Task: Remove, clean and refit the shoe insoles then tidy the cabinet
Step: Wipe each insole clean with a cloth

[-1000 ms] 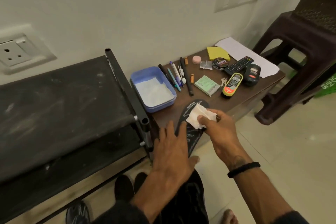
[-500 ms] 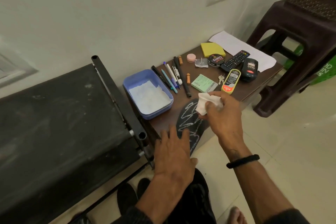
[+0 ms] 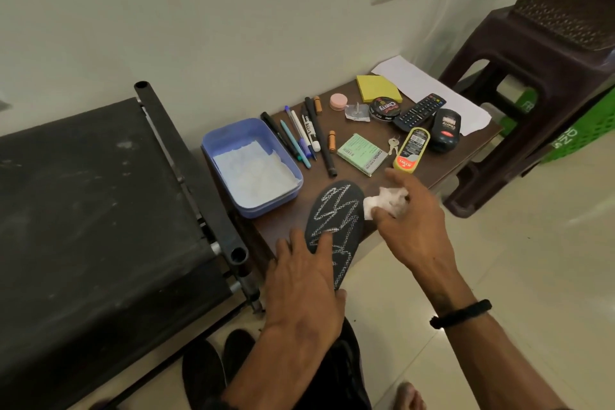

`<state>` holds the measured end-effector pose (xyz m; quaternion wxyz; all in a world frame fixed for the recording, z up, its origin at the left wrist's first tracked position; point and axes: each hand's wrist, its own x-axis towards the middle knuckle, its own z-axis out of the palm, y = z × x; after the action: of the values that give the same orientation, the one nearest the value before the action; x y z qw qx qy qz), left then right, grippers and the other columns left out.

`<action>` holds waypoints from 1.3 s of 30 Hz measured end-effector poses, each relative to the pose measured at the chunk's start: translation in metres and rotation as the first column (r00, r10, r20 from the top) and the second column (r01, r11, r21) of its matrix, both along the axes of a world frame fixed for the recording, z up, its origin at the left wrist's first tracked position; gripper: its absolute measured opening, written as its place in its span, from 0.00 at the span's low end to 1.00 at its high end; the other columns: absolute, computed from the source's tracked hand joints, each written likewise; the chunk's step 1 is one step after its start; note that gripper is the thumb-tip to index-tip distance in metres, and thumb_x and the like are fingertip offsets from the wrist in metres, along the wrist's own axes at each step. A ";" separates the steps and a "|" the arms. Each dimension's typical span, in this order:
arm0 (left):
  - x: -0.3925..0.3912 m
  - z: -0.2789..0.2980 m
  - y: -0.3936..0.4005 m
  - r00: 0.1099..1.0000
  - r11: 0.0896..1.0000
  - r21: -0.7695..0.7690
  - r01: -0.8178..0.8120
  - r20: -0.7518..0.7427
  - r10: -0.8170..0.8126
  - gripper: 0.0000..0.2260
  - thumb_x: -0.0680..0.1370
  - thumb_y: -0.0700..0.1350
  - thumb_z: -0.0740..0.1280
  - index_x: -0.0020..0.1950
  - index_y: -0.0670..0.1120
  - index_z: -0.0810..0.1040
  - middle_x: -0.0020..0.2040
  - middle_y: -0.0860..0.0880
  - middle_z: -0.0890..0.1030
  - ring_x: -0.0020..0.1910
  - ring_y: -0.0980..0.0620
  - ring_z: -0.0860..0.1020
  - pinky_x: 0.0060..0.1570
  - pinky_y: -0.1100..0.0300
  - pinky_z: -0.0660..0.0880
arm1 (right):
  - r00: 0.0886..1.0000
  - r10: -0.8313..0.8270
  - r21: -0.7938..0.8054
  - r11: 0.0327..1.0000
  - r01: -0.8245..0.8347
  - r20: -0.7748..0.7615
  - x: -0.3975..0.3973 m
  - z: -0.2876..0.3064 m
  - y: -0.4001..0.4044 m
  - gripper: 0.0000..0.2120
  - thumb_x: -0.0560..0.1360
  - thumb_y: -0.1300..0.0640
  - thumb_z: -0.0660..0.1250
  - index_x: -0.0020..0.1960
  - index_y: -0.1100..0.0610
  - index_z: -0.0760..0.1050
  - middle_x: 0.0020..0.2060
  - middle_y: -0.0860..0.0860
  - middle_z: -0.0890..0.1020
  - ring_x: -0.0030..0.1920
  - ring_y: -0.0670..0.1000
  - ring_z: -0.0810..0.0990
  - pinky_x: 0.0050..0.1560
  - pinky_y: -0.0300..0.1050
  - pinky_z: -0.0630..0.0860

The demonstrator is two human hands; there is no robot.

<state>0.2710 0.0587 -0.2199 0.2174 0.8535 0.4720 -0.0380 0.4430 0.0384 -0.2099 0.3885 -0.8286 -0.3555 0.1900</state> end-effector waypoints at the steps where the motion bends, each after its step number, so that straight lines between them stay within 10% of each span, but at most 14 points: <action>1: -0.001 0.000 -0.002 1.000 1.000 -0.006 0.004 0.009 -0.003 0.37 0.76 0.60 0.70 0.78 0.56 0.53 0.70 0.46 0.57 0.69 0.45 0.61 0.67 0.50 0.69 | 1.000 -0.008 0.018 1.000 0.008 0.008 0.001 0.001 -0.001 0.28 0.75 0.63 0.73 0.71 0.50 0.70 0.63 0.46 0.75 0.54 0.44 0.73 0.34 0.23 0.69; 12: -0.009 -0.003 -0.021 0.998 0.998 0.027 0.049 0.029 -0.050 0.40 0.77 0.63 0.67 0.81 0.55 0.48 0.75 0.46 0.53 0.73 0.45 0.57 0.71 0.49 0.64 | 0.899 0.143 -0.077 0.990 -0.122 0.414 0.007 -0.003 0.010 0.06 0.76 0.64 0.67 0.49 0.59 0.82 0.44 0.54 0.83 0.43 0.53 0.77 0.36 0.40 0.68; 19: -0.004 -0.004 -0.016 0.992 0.990 0.070 0.123 0.024 -0.125 0.38 0.79 0.61 0.65 0.82 0.50 0.50 0.81 0.47 0.48 0.75 0.43 0.54 0.73 0.47 0.61 | 0.855 0.164 -0.116 0.986 -0.122 0.493 0.001 -0.008 0.025 0.10 0.79 0.61 0.67 0.59 0.57 0.80 0.53 0.57 0.84 0.52 0.58 0.81 0.45 0.50 0.77; 30: 0.019 0.008 0.001 0.997 0.997 0.007 0.080 -0.017 -0.080 0.32 0.76 0.56 0.72 0.75 0.49 0.62 0.74 0.48 0.60 0.70 0.43 0.61 0.65 0.49 0.71 | 0.910 0.177 -0.089 0.984 -0.155 0.374 0.028 -0.004 0.030 0.11 0.75 0.68 0.67 0.51 0.57 0.84 0.50 0.54 0.83 0.51 0.53 0.80 0.48 0.43 0.72; 33: 0.019 0.008 0.002 0.997 0.997 -0.023 0.074 -0.022 -0.075 0.31 0.77 0.55 0.72 0.75 0.50 0.62 0.75 0.48 0.58 0.71 0.42 0.60 0.65 0.49 0.71 | 0.950 0.154 -0.088 0.987 -0.135 0.272 0.021 -0.002 0.039 0.09 0.74 0.61 0.69 0.52 0.53 0.85 0.52 0.50 0.84 0.53 0.49 0.82 0.50 0.43 0.80; 39: 0.015 0.002 -0.007 0.997 0.996 0.043 0.073 0.008 -0.073 0.28 0.79 0.55 0.68 0.76 0.49 0.63 0.75 0.48 0.59 0.70 0.42 0.61 0.65 0.50 0.72 | 0.909 0.154 -0.092 0.988 -0.128 0.388 0.017 -0.001 0.042 0.09 0.76 0.50 0.74 0.42 0.54 0.84 0.43 0.47 0.83 0.42 0.42 0.75 0.39 0.35 0.65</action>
<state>0.2855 0.0515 -0.2174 0.2000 0.8748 0.4401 -0.0317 0.4600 0.0800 -0.2113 0.2675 -0.8341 -0.4788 0.0583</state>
